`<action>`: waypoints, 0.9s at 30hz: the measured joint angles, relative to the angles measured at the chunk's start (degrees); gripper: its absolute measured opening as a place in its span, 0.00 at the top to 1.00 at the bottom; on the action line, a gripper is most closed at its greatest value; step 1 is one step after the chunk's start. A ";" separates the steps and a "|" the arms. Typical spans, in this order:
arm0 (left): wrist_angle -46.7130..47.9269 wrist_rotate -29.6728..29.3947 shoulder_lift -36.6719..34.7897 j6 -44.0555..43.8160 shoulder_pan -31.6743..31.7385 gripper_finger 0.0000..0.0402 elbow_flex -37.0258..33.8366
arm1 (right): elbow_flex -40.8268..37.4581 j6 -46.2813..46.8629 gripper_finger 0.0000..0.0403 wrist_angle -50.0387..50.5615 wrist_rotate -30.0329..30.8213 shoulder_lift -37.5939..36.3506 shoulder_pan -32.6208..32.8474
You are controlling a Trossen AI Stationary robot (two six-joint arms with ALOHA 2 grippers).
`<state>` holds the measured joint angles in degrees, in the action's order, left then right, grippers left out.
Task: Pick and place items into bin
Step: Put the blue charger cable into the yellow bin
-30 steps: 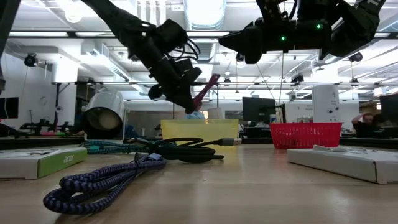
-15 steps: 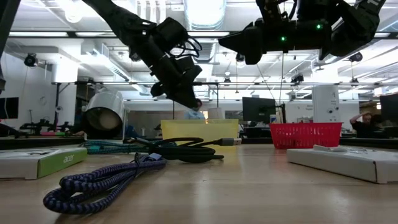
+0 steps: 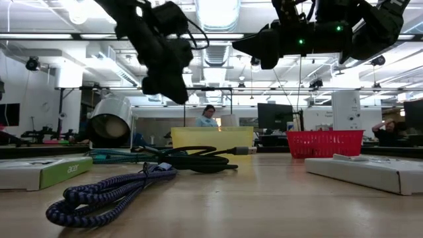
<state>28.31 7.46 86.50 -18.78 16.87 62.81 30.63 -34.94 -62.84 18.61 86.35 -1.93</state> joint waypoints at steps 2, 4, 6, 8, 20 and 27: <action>2.71 -0.01 -1.41 0.31 -1.69 0.80 -0.19 | 0.00 0.00 0.80 0.10 -0.02 0.00 0.00; 5.02 -0.52 -2.58 2.45 -3.81 0.80 -0.74 | 0.00 -0.20 0.81 0.10 -0.02 0.00 0.00; 6.18 -1.07 -3.44 4.92 -6.67 0.80 -1.59 | 0.00 -0.21 0.81 0.14 -0.02 0.00 0.00; 6.30 -1.22 -4.23 8.42 -9.56 0.80 -2.43 | 0.00 -0.22 0.81 0.14 -0.02 0.00 0.00; 6.80 -3.50 -2.79 19.18 -19.86 0.80 -7.43 | 0.00 -0.15 0.82 0.16 -0.04 0.00 0.00; 6.74 -6.96 -0.23 19.12 -20.05 0.80 -9.08 | 0.00 0.00 0.82 0.10 -0.07 0.00 0.02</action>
<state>35.04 0.50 86.27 0.34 -3.18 53.74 30.63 -34.94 -62.74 18.55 86.35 -1.91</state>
